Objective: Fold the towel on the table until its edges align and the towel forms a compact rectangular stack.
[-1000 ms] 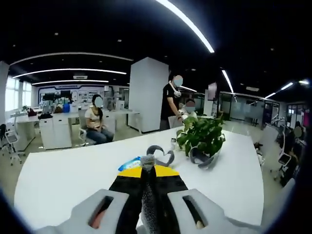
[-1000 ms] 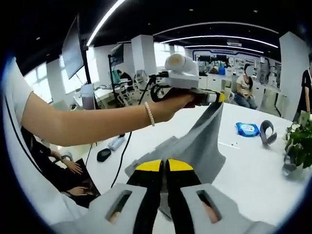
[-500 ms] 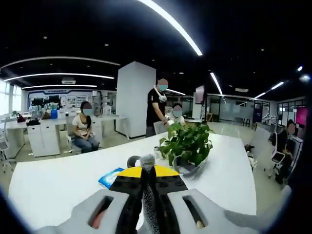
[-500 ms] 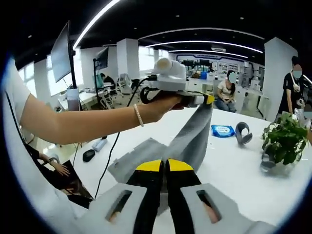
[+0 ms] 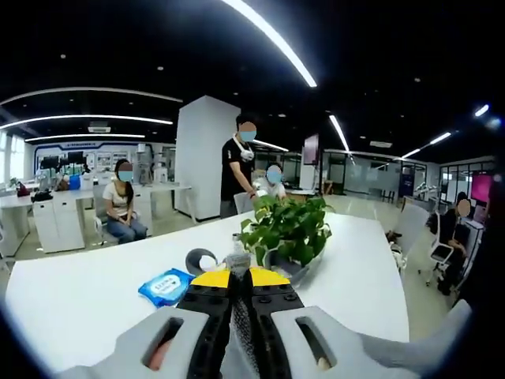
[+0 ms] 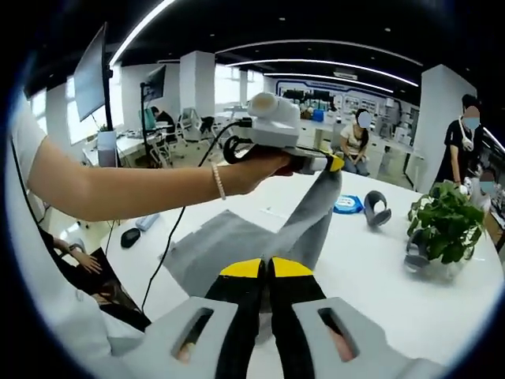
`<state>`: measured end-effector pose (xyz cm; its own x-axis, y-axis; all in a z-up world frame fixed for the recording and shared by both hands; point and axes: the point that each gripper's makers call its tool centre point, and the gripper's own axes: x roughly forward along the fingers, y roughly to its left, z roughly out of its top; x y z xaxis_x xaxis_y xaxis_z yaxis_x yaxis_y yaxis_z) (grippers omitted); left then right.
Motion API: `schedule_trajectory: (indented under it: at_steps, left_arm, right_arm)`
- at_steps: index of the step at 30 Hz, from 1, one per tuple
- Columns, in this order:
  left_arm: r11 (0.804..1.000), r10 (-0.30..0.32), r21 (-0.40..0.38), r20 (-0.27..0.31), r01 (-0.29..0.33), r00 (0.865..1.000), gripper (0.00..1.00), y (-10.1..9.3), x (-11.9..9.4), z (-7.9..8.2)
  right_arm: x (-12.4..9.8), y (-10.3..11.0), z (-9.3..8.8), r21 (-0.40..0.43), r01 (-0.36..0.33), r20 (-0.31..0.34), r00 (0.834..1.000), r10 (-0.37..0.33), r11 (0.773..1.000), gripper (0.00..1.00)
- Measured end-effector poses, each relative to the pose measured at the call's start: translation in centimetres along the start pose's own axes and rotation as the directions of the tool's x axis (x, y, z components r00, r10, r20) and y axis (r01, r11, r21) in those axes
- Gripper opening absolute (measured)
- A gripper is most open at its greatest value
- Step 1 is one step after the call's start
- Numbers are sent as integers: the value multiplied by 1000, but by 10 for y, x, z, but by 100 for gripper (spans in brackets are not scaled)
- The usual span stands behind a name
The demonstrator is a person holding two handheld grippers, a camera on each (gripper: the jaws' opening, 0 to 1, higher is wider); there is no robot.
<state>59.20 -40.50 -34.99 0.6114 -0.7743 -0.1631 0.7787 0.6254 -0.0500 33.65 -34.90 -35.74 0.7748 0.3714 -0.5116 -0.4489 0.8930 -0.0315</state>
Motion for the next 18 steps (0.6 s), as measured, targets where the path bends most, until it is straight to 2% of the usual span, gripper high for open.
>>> schedule_trajectory:
  at_steps: [6,14,18]
  left_arm:
    - [1000,11,-10,-34,-11,999,6,13,-4,-28]
    - [998,38,-46,-59,-41,998,6,45,-20,-61]
    - [996,58,-62,-76,-63,995,6,63,-28,-79]
  right_arm:
    - [22,18,-22,-27,-37,-70,997,35,999,0]
    - [63,50,-39,-98,-103,-131,987,89,990,0]
    - [84,64,-48,-100,-136,-153,981,120,986,0]
